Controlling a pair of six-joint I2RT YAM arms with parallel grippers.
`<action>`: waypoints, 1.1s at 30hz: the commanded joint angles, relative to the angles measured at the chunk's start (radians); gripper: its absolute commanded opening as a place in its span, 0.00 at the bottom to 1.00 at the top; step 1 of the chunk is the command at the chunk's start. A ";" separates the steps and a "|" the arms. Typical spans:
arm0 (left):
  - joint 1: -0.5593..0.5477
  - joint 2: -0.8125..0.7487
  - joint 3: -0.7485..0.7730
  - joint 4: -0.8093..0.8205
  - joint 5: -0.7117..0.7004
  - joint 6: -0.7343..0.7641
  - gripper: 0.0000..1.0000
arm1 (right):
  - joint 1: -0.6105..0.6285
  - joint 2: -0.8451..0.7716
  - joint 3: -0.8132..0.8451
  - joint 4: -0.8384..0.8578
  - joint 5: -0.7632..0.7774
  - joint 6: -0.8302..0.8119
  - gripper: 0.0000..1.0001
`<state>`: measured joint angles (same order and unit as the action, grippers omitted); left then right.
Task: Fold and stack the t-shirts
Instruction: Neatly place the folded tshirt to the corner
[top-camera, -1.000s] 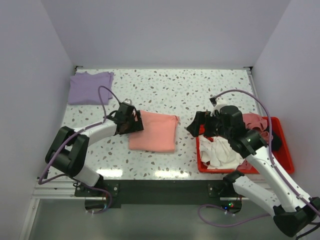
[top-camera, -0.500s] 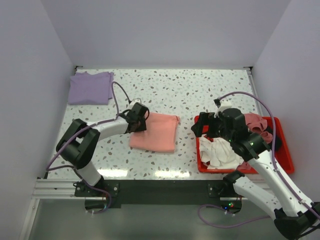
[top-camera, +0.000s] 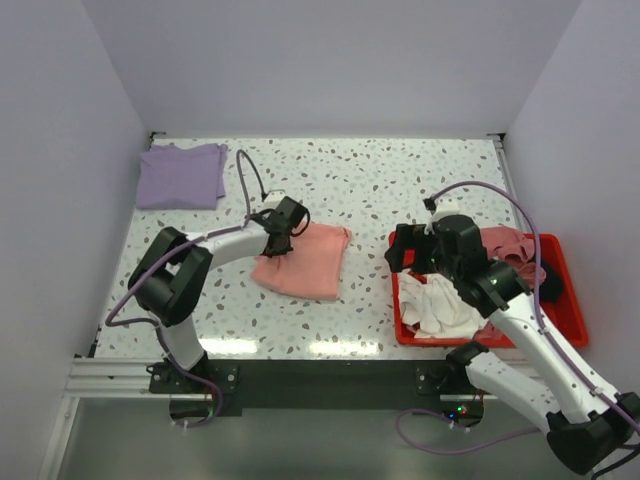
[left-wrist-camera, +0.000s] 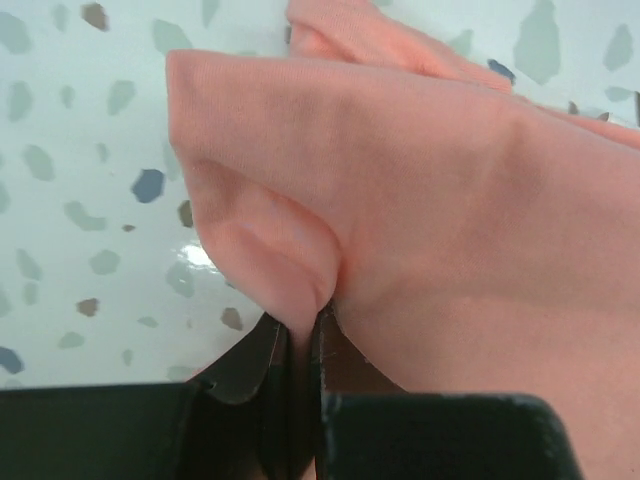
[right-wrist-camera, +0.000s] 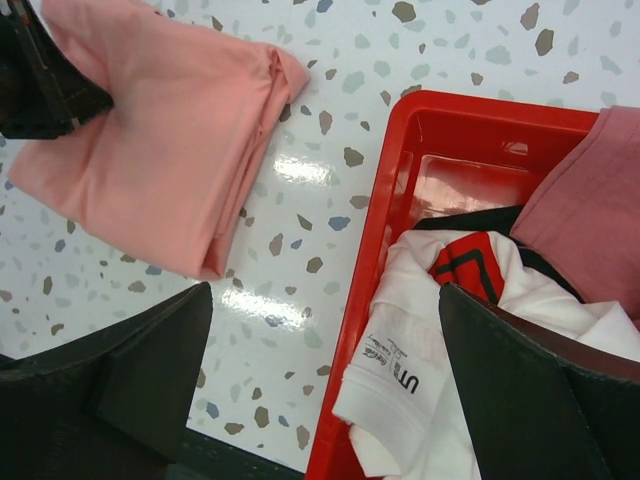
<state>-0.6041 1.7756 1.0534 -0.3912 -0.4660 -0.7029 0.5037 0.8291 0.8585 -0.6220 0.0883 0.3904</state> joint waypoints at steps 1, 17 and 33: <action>0.013 0.019 0.077 -0.121 -0.250 0.085 0.00 | -0.001 0.025 -0.007 0.059 0.025 -0.039 0.99; 0.311 0.044 0.217 0.363 -0.315 0.696 0.00 | 0.001 0.091 -0.078 0.225 0.085 -0.094 0.99; 0.446 0.329 0.645 0.440 -0.250 0.950 0.00 | -0.001 0.208 -0.072 0.246 0.165 -0.117 0.99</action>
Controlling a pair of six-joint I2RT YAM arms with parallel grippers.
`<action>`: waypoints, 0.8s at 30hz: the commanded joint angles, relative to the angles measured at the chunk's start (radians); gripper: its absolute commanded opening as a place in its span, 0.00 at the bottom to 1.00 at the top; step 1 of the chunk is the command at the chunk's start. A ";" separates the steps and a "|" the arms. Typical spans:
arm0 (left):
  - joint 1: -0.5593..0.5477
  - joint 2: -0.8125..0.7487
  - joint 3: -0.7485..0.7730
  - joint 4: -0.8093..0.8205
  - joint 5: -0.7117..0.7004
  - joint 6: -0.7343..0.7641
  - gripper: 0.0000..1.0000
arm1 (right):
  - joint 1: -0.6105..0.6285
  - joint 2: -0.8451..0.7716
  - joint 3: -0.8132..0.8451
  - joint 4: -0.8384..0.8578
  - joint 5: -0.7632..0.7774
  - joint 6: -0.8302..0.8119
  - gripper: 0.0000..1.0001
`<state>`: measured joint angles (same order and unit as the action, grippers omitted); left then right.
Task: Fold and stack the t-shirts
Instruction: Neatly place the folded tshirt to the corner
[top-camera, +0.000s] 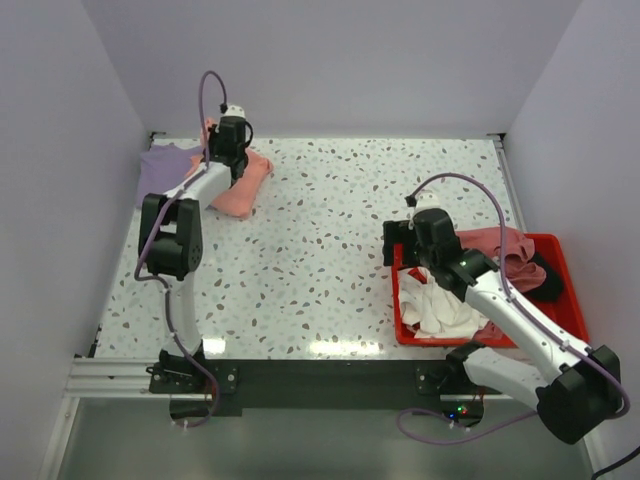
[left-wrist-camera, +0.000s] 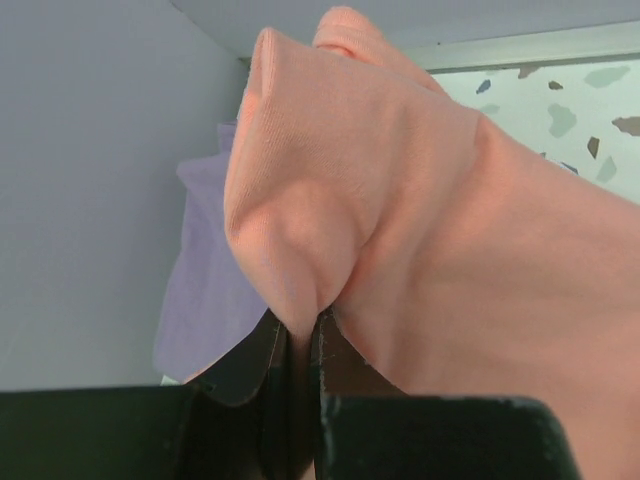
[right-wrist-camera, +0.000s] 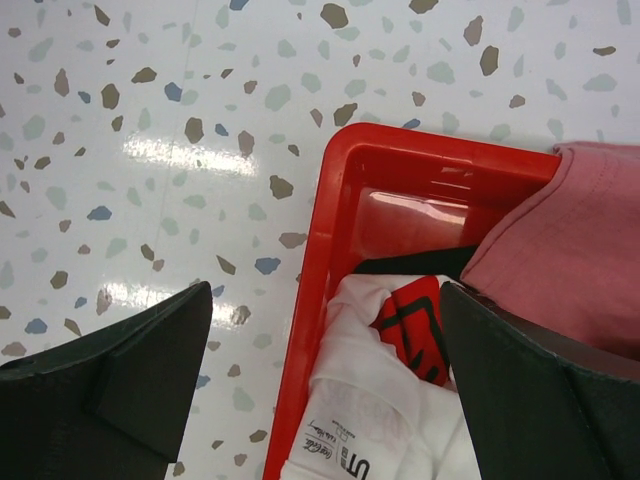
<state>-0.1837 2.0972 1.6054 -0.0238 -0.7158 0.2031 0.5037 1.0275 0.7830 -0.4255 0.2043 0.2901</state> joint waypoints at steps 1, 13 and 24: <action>0.029 0.010 0.115 0.074 0.006 0.047 0.00 | -0.002 0.014 0.005 0.050 0.053 -0.020 0.99; 0.039 0.004 0.248 0.025 0.038 0.101 0.00 | -0.001 0.042 0.021 0.017 0.098 -0.025 0.99; 0.050 -0.094 0.245 -0.014 0.088 0.108 0.00 | -0.001 0.059 0.029 -0.004 0.104 -0.017 0.99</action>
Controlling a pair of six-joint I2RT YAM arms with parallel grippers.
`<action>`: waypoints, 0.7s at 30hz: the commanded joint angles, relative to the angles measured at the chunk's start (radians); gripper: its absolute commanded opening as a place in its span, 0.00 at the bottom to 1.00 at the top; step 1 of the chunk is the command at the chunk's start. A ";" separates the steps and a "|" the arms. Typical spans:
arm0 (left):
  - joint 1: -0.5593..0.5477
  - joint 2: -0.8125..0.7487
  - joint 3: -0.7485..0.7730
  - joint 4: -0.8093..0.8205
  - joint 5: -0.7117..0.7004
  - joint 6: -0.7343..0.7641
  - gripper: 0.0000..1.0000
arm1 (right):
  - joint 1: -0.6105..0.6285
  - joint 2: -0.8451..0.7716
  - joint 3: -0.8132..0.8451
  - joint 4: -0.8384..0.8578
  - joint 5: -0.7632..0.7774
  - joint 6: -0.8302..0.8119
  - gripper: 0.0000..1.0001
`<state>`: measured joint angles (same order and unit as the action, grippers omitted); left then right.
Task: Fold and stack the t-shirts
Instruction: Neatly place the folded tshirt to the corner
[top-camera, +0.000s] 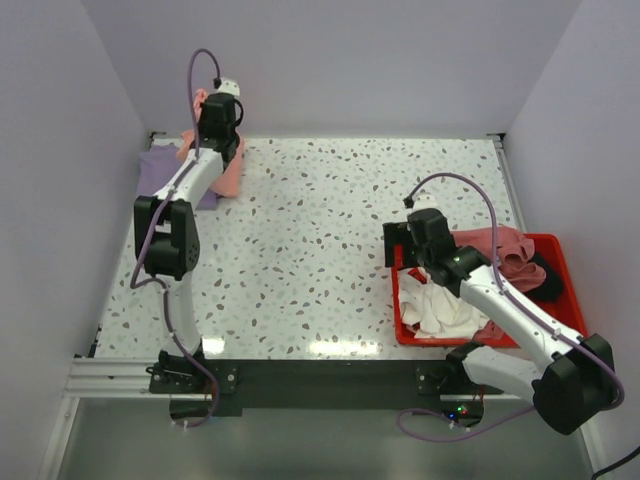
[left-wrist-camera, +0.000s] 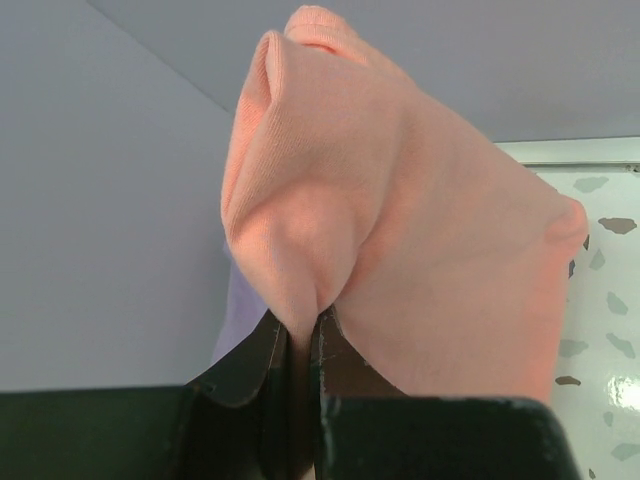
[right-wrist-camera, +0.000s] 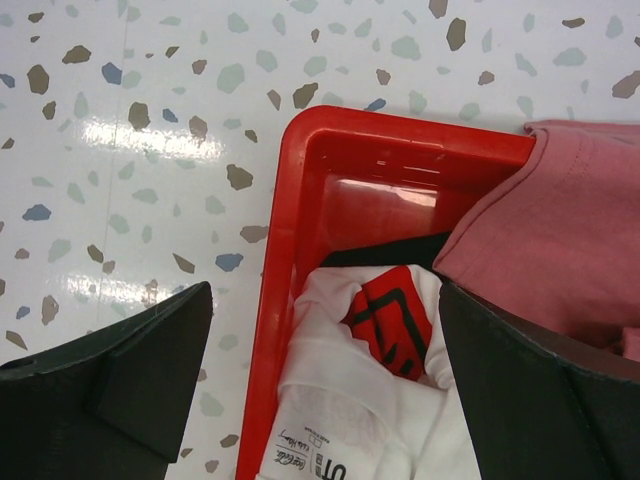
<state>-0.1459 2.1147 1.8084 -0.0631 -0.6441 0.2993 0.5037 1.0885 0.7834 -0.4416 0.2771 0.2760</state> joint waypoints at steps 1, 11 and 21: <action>0.012 -0.127 0.040 0.014 0.026 0.006 0.00 | -0.002 -0.001 0.027 0.014 0.033 -0.003 0.99; 0.019 -0.179 0.026 0.002 0.057 -0.026 0.00 | -0.001 0.025 0.031 -0.003 0.050 0.003 0.99; 0.061 -0.115 -0.001 -0.003 0.090 -0.084 0.00 | -0.001 0.042 0.039 -0.011 0.062 0.005 0.99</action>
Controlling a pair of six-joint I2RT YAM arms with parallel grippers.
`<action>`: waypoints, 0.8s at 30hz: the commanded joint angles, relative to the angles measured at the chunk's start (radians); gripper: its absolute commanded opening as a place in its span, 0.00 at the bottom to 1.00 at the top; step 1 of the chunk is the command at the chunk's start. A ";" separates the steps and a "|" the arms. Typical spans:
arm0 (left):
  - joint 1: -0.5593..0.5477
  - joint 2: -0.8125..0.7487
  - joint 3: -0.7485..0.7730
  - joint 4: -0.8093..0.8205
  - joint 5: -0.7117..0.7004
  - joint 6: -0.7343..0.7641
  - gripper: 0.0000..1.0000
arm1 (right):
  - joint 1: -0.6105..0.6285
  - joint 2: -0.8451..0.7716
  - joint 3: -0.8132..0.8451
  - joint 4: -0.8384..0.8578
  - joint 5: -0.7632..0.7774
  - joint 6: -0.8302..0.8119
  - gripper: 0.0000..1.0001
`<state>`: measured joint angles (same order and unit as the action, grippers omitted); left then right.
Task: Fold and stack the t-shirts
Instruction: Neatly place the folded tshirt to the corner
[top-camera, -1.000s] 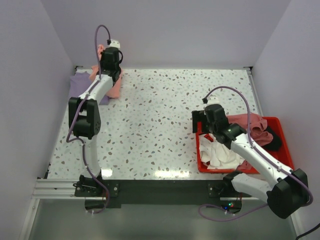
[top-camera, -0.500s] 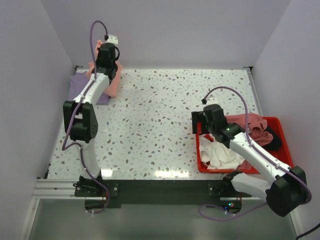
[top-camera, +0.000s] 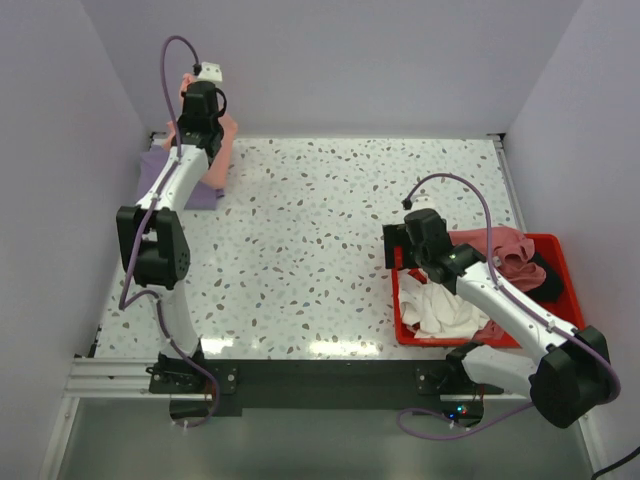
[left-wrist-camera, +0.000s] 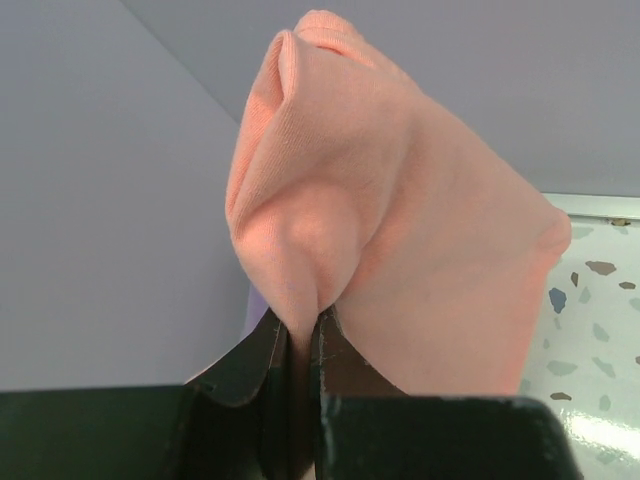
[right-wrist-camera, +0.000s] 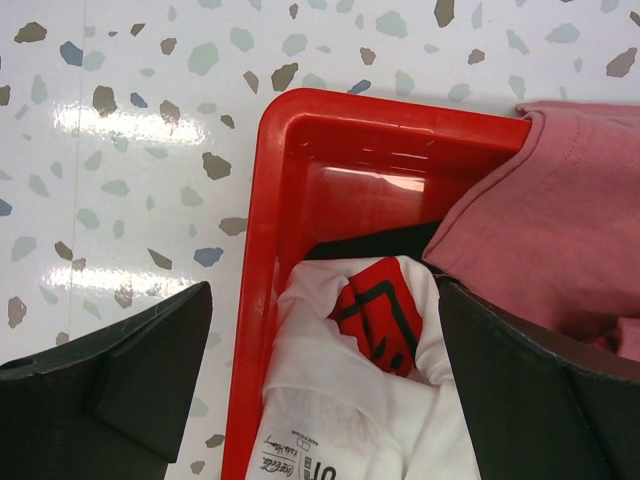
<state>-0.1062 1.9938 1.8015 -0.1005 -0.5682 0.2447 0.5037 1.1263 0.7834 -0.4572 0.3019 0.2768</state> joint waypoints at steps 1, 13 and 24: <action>0.025 0.014 0.009 0.038 0.005 -0.028 0.00 | -0.002 0.007 0.040 0.003 0.040 0.002 0.99; 0.106 0.129 0.035 0.047 0.018 -0.056 0.00 | -0.002 0.041 0.056 -0.009 0.068 0.001 0.99; 0.181 0.224 0.067 0.061 0.041 -0.062 0.00 | -0.001 0.064 0.065 -0.012 0.078 0.002 0.99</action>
<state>0.0605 2.1956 1.8179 -0.0914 -0.5358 0.2001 0.5037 1.1866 0.8040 -0.4648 0.3473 0.2764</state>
